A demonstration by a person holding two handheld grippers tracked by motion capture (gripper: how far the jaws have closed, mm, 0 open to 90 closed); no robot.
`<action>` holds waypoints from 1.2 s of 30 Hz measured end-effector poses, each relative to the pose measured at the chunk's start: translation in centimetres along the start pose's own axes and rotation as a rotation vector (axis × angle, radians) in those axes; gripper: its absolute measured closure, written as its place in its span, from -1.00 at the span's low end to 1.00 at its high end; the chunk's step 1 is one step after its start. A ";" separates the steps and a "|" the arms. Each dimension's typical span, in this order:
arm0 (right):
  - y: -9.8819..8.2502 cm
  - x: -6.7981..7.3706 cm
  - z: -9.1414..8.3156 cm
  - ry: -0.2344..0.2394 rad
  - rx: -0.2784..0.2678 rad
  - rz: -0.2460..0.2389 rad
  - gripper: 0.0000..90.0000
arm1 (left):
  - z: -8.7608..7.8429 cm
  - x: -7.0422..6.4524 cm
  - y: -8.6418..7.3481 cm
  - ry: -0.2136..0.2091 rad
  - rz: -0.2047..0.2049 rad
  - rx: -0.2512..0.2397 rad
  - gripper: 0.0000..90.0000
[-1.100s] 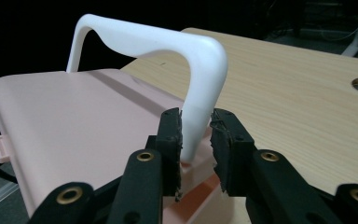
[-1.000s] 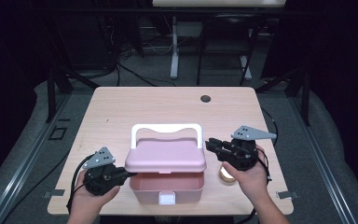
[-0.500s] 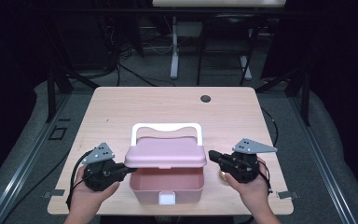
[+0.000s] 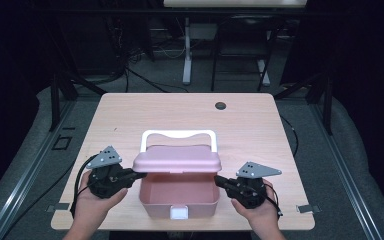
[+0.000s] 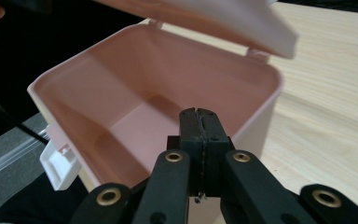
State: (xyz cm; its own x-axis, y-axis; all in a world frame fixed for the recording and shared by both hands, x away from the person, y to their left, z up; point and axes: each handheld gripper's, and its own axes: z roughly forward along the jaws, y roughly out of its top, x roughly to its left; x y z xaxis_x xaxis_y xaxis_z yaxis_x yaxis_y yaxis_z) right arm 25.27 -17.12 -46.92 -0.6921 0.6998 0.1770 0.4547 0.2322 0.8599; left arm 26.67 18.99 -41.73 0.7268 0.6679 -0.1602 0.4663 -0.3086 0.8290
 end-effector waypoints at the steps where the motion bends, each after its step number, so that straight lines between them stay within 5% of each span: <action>1: 0.0 0.0 0.0 0.000 0.000 0.000 1.00 | 0.0 0.0 0.0 0.001 -0.002 -0.001 1.00; 13: -1.6 1.5 1.7 0.017 0.069 -0.037 1.00 | -0.1 0.3 0.7 0.003 -0.002 -0.006 1.00; 36: -2.4 2.4 2.1 0.028 0.074 -0.051 1.00 | -0.1 0.9 2.3 0.011 -0.008 -0.040 1.00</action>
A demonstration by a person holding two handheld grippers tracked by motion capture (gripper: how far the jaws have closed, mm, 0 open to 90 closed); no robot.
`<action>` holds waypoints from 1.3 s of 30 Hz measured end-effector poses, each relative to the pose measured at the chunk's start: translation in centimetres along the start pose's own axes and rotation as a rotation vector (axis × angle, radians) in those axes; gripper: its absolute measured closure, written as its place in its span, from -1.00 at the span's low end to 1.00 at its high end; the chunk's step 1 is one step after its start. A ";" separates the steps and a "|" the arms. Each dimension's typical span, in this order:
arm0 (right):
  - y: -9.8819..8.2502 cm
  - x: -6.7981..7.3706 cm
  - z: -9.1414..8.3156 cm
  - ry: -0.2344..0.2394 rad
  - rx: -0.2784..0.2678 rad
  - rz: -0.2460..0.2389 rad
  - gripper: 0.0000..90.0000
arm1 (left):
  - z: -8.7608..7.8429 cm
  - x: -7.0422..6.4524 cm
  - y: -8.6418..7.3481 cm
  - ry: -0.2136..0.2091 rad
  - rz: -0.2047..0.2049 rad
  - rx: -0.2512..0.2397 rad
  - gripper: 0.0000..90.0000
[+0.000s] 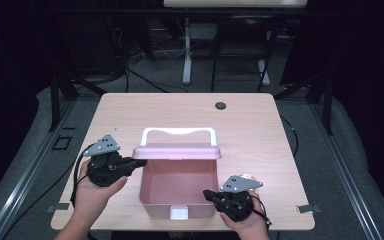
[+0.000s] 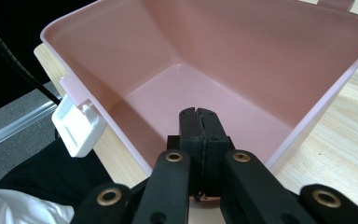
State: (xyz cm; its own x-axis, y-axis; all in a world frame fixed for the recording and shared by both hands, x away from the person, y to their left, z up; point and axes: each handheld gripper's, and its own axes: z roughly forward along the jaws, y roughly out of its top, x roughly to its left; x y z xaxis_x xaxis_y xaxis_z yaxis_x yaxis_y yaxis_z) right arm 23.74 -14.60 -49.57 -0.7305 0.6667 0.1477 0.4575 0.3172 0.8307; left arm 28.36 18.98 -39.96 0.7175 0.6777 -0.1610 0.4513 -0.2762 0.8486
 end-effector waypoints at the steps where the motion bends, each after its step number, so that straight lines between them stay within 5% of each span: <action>1: 0.0 0.0 0.0 0.000 0.000 0.000 1.00 | 0.0 0.0 0.0 0.000 0.000 0.000 1.00; 39: -0.5 0.3 -0.1 0.001 -0.035 -0.017 1.00 | 1.0 1.5 2.8 0.047 -0.023 -0.036 1.00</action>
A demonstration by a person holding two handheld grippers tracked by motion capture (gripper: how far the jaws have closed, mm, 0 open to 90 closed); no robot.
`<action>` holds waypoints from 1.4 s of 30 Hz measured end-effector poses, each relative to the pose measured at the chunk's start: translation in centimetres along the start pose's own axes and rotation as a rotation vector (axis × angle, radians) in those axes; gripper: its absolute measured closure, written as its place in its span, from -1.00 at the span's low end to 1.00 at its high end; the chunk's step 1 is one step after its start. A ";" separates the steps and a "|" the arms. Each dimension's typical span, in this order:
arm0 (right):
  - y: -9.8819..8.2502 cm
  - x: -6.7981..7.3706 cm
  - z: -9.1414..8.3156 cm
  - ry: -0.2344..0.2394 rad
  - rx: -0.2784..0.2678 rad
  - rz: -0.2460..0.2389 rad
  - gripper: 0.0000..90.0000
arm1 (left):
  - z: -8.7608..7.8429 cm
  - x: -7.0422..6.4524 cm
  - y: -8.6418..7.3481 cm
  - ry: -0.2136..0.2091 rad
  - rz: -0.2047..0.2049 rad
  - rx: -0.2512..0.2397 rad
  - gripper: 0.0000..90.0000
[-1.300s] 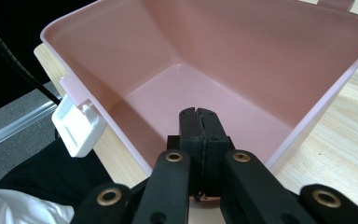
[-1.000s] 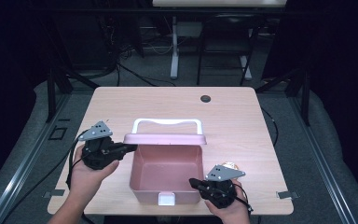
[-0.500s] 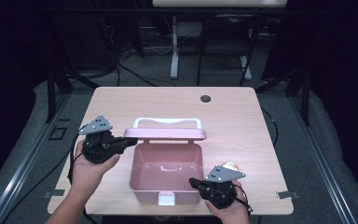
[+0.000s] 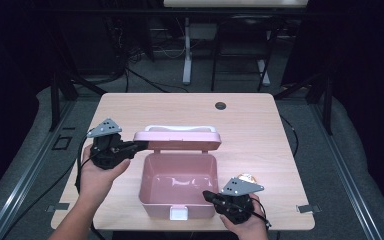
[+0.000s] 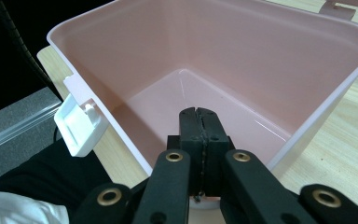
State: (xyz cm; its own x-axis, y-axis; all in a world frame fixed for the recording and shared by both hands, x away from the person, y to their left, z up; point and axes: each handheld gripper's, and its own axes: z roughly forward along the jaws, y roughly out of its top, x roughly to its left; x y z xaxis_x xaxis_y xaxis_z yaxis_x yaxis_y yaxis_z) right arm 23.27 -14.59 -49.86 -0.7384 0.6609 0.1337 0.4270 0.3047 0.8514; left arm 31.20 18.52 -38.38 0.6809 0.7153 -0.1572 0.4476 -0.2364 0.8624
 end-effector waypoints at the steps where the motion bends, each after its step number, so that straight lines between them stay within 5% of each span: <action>1: 0.0 0.0 0.0 0.000 0.000 -0.001 1.00 | 0.0 0.1 0.0 0.005 -0.005 -0.003 1.00; 42: -0.2 0.1 0.0 -0.009 -0.025 0.007 1.00 | 1.7 1.5 1.7 0.065 -0.023 0.002 1.00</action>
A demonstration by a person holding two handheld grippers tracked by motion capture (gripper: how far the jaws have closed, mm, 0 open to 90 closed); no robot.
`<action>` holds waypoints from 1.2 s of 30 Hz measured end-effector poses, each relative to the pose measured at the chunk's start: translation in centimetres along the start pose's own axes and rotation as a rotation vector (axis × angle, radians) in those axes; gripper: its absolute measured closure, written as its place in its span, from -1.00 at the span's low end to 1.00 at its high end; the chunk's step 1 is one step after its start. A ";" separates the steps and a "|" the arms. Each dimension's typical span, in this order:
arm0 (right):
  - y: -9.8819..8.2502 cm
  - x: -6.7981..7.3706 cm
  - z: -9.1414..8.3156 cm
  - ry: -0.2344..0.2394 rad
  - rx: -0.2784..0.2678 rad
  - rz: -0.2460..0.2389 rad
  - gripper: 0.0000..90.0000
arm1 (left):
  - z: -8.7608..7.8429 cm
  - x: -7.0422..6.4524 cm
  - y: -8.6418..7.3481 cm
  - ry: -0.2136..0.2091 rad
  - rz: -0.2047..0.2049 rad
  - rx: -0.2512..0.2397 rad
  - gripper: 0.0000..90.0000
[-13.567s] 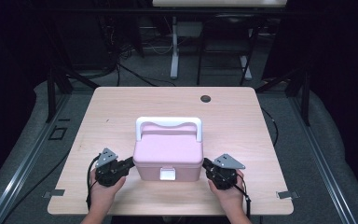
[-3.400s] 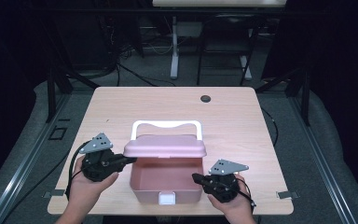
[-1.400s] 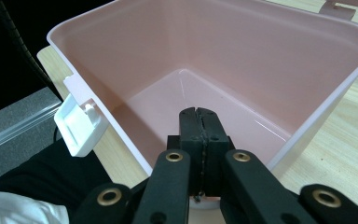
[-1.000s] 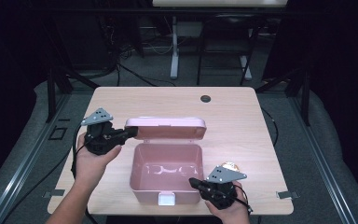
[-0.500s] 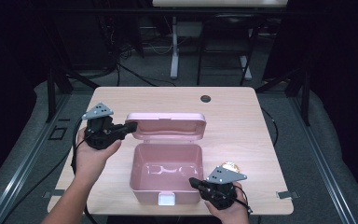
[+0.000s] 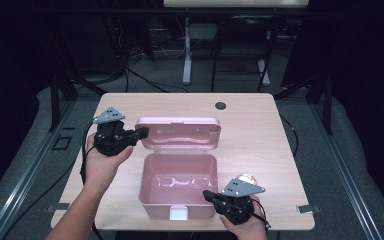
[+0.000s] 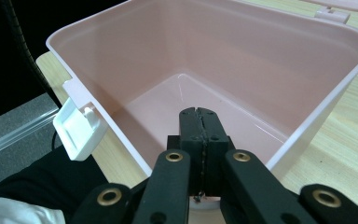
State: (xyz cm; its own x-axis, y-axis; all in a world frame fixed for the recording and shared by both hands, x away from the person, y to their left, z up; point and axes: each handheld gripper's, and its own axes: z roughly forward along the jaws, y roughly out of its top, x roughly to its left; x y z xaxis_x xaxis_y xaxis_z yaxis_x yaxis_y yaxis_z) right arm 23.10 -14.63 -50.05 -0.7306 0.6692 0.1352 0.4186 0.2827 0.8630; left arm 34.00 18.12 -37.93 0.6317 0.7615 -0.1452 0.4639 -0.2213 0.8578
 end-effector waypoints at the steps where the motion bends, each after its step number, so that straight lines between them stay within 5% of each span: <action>1: 0.0 0.0 0.0 -0.001 -0.001 -0.002 1.00 | 0.1 0.1 0.0 0.006 -0.004 0.005 1.00; 16: -0.1 0.1 0.0 -0.005 -0.005 -0.002 1.00 | 0.7 0.8 -0.2 0.014 -0.014 0.014 1.00; 25: -0.1 0.2 0.0 -0.018 -0.005 -0.012 1.00 | 0.7 1.3 -1.5 0.011 -0.031 0.023 0.99; 36: -0.1 0.2 0.0 -0.016 -0.007 -0.011 1.00 | 0.0 1.3 -4.2 -0.004 -0.006 0.033 0.89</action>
State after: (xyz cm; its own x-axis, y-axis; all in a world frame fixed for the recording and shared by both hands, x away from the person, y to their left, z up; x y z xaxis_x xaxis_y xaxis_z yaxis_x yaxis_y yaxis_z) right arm 22.93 -14.54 -50.12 -0.7262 0.6773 0.1182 0.4071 0.2850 0.8678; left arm 32.85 20.02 -41.65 0.6310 0.7606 -0.1526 0.4879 -0.2361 0.8403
